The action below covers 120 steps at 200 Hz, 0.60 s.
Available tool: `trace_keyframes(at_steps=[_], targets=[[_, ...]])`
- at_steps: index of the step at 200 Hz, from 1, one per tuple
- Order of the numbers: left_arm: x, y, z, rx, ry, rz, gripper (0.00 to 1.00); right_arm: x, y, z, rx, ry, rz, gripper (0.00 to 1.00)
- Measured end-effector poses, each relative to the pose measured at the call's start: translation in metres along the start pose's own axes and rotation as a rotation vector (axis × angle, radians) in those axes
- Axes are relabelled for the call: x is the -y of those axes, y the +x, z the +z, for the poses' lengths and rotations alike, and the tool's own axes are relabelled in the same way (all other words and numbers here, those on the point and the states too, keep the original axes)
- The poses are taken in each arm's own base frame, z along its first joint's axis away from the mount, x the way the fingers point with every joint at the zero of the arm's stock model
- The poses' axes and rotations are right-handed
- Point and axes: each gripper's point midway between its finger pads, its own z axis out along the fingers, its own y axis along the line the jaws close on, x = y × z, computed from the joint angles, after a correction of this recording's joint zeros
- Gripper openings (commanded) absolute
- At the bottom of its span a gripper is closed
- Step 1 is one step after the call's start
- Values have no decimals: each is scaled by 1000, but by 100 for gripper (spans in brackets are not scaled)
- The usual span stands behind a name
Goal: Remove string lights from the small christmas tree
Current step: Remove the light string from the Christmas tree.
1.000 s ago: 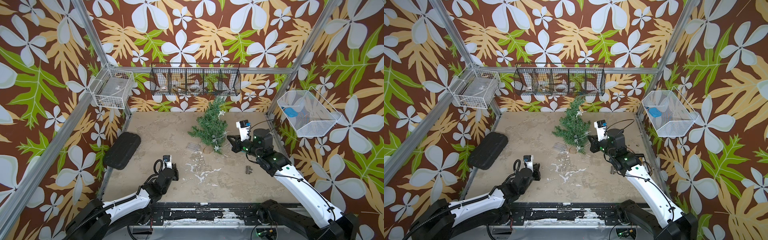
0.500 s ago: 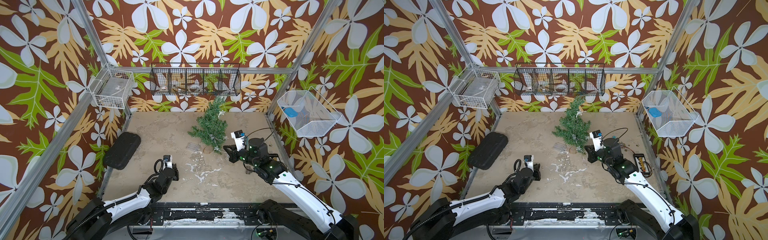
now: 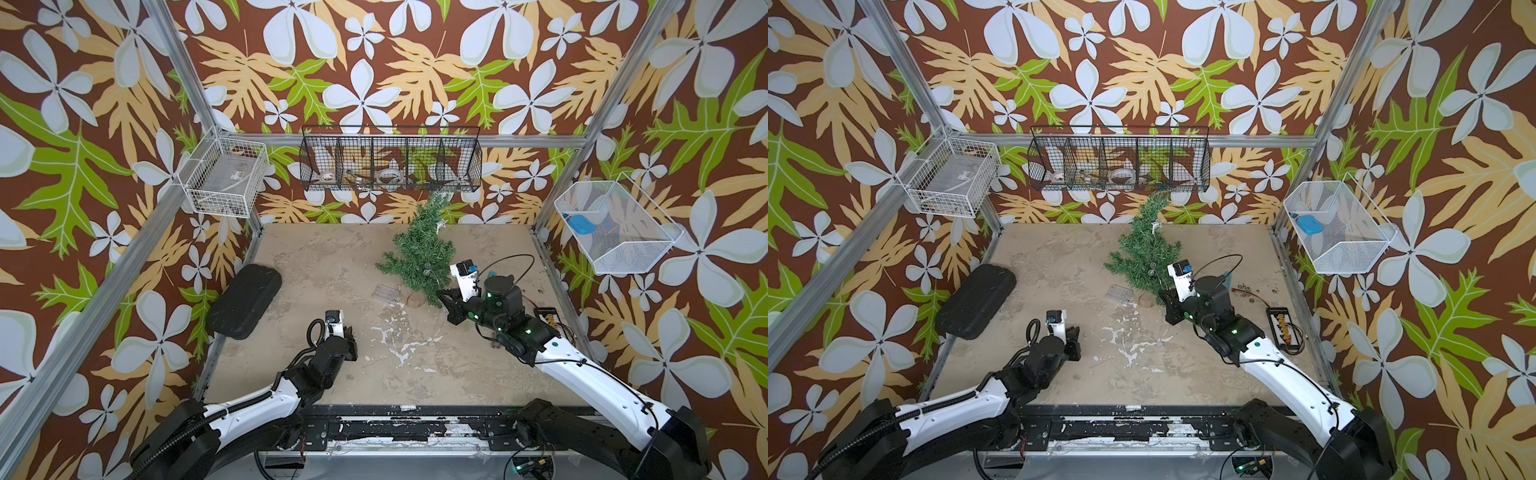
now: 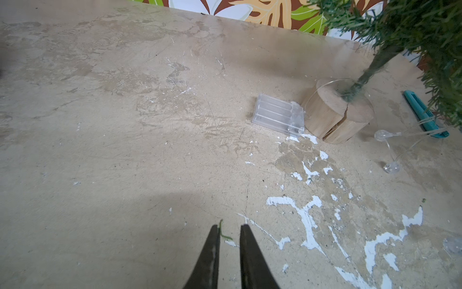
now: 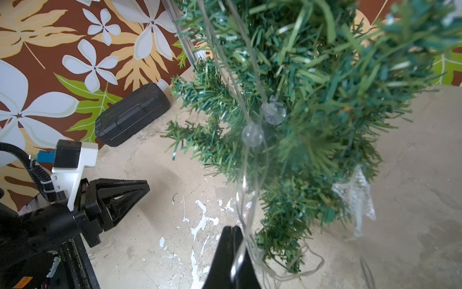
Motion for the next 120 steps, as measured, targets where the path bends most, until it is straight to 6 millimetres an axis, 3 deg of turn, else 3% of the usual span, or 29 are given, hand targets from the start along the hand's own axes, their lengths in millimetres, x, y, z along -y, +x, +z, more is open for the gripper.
trace_keyframes(at_steps=[120], targets=[[0,0,0,0,-1,0,19,19,-15,-1,42,120,-36,10]])
